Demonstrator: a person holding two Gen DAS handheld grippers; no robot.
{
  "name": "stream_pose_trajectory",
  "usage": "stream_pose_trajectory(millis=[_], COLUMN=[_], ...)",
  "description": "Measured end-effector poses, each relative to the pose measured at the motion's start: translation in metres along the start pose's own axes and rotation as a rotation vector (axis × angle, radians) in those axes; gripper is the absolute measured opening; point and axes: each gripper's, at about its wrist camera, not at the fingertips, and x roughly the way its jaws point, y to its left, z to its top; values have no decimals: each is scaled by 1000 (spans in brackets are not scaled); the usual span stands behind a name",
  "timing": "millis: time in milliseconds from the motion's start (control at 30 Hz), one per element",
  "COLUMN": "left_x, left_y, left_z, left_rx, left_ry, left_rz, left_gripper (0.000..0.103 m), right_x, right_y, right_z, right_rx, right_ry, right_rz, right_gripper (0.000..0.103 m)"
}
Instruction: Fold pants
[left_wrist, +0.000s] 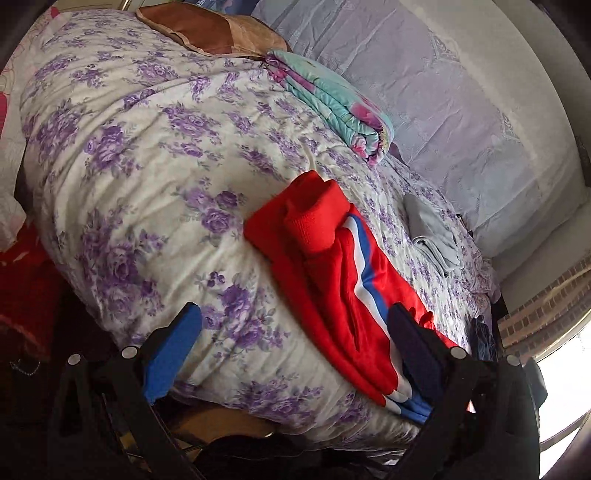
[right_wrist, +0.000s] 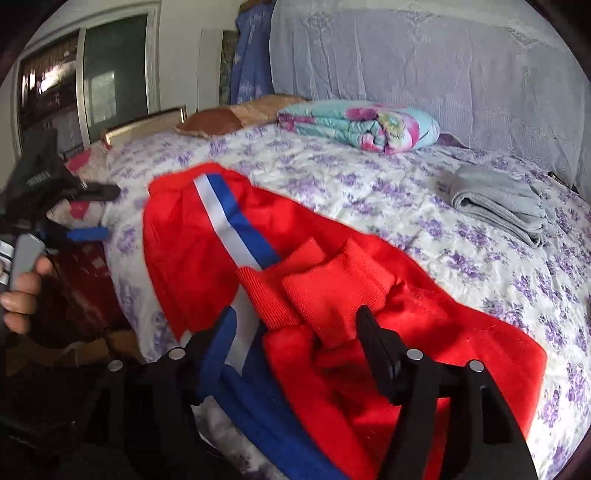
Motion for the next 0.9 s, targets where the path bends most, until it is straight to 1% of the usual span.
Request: stream_pose_trajectory(millis=[67,100,133,167,200,233,267,300,333,367,400,467,567,667,733,767,800,833,900], left_x=[4,7,11,14,18,22,25,27,29,30,31,31,33,35,34,34,33,33,32], left_y=[0,-2,-4,-6,-8,-8,-8,-7,-7,-7,-7,-9,-12,-13,-12,-12,-12,-11,-9], left_z=[0,-1,-1,-2,-2,-2,-3,-3,-3,-2,-1,1,3,2,2,2,2,2,2], left_rx=[-5,-5,-4,-6,-9,-15,-24,-36,-45,-52,-57,-61,-60,-66,-69,-69,-70,-71,-79], left_ry=[5,12,20,27,35,41,43,42,41,37,34,31,30,27,26,28,30,32,35], left_rz=[-6,-9,-12,-13,-13,-13,-13,-10,-11,-11,-6,-5,-6,-2,-6,-9,-12,-16,-28], left_gripper=[98,98,98,98,98,98,98,98,98,98,98,98,98,98,98,98,98,98,98], right_x=[-27,-33,-33,-22,-2,25,42,33,31,23,14,2,1,16,33,37,36,30,12], right_y=[-16,-24,-30,-35,-41,-48,-56,-56,-55,-55,-54,-47,-37,-28,-23,-20,-19,-20,-26], right_z=[7,13,14,14,10,-1,-14,-16,-16,-14,-12,-5,1,6,6,5,6,8,16], right_rx=[76,112,138,149,168,197,234,233,233,244,244,186,112,64,15,-8,-12,-7,37], right_ry=[-83,-104,-98,-42,54,183,247,174,178,155,114,73,72,106,138,146,145,128,67], right_rz=[47,50,51,45,20,12,35,42,48,71,86,44,18,12,-8,3,-5,-22,-8], right_gripper=[68,68,68,66,56,52,52,51,52,52,52,52,52,51,36,16,8,8,8])
